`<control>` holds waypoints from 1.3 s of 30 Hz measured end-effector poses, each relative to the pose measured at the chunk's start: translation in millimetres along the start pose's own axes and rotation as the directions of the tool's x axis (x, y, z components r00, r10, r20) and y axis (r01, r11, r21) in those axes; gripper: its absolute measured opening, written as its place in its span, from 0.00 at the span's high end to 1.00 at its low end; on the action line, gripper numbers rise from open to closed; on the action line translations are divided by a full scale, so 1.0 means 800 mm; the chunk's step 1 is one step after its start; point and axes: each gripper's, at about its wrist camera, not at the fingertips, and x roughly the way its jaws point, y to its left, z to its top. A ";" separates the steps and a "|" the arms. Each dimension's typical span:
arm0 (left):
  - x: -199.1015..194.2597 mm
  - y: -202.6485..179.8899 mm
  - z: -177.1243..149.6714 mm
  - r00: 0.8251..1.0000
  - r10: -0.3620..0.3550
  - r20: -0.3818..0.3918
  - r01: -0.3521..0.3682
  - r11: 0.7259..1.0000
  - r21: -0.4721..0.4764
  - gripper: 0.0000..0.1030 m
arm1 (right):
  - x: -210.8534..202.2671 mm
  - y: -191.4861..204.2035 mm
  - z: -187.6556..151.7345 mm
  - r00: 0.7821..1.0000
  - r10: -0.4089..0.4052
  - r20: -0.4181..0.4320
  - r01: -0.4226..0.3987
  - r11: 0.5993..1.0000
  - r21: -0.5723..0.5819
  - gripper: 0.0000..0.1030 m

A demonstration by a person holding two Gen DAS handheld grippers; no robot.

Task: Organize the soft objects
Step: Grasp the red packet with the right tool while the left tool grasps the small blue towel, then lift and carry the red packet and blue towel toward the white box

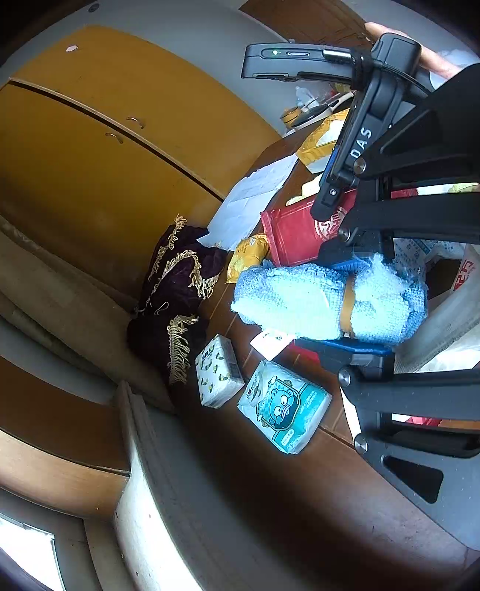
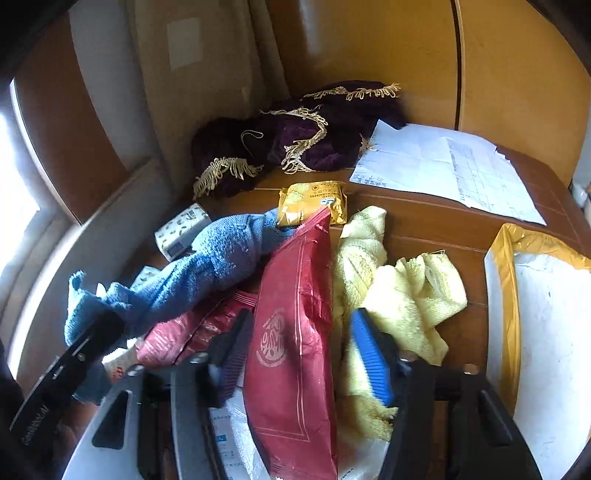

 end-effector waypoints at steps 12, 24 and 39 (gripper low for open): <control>-0.003 0.002 0.000 1.000 -0.010 0.009 0.010 1.000 -0.007 0.74 | -0.064 -0.029 0.012 0.976 0.115 0.184 -0.136 0.985 0.106 0.88; -0.037 -0.034 -0.001 0.991 -0.122 0.051 0.123 0.992 -0.023 0.74 | -0.157 -0.107 0.002 0.888 0.295 0.354 -0.372 0.911 0.176 0.88; 0.017 -0.229 -0.035 0.933 -0.317 -0.172 0.335 0.937 0.094 0.74 | -0.175 -0.282 -0.040 0.914 0.179 0.365 -0.301 0.901 0.313 0.88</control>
